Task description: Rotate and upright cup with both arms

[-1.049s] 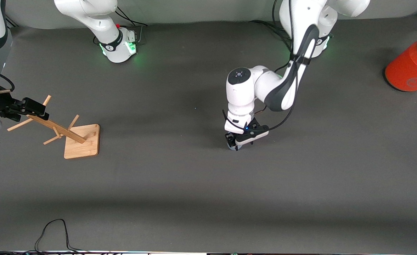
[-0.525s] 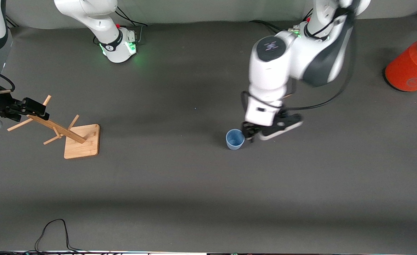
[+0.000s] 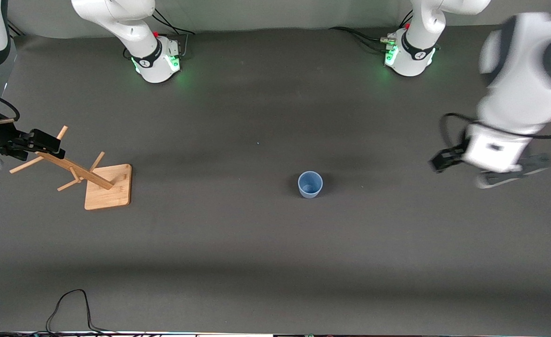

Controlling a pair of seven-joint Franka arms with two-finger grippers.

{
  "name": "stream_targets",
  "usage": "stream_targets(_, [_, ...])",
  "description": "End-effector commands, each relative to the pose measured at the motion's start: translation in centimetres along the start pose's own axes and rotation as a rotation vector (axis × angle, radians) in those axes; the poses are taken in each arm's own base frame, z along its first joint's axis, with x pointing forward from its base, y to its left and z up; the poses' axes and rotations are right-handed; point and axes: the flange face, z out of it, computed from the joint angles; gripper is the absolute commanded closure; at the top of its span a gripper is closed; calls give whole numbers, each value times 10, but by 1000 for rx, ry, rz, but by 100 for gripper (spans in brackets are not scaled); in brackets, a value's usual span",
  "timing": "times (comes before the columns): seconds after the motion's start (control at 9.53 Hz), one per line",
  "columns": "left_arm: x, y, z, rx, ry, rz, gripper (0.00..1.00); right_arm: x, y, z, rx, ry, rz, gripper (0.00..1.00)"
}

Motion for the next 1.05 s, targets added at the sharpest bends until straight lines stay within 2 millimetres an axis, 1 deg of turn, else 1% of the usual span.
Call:
stream_targets(0.0, [-24, -45, -15, -48, 14, 51, 0, -2, 1, -3, -14, 1, -24, 0])
stream_targets(0.21, [-52, -66, -22, -58, 33, 88, 0, -3, 1, -2, -12, -4, -26, 0])
stream_targets(0.31, [-53, -72, -25, -50, 18, 131, 0, -3, 1, -2, -12, -4, -26, 0])
stream_targets(0.42, [-42, -101, -28, -39, 23, 172, 0, -3, 1, -2, -12, -4, -26, 0])
stream_targets(0.52, [-39, -107, -27, -32, 21, 222, 0, -3, 1, -2, -12, -4, -26, 0])
stream_targets(0.63, [-32, -116, -33, -36, 28, 197, 0, -2, 1, -2, -12, -5, -26, 0])
stream_targets(0.73, [-25, -109, -40, -32, 22, 199, 0, -2, 1, -2, -12, -5, -26, 0])
stream_targets(0.84, [-17, -101, -42, -23, -10, 205, 0, -2, 1, -1, -12, -7, -26, 0])
stream_targets(0.94, [-17, -99, -45, -19, -36, 193, 0, -2, 1, -1, -12, -7, -26, 0])
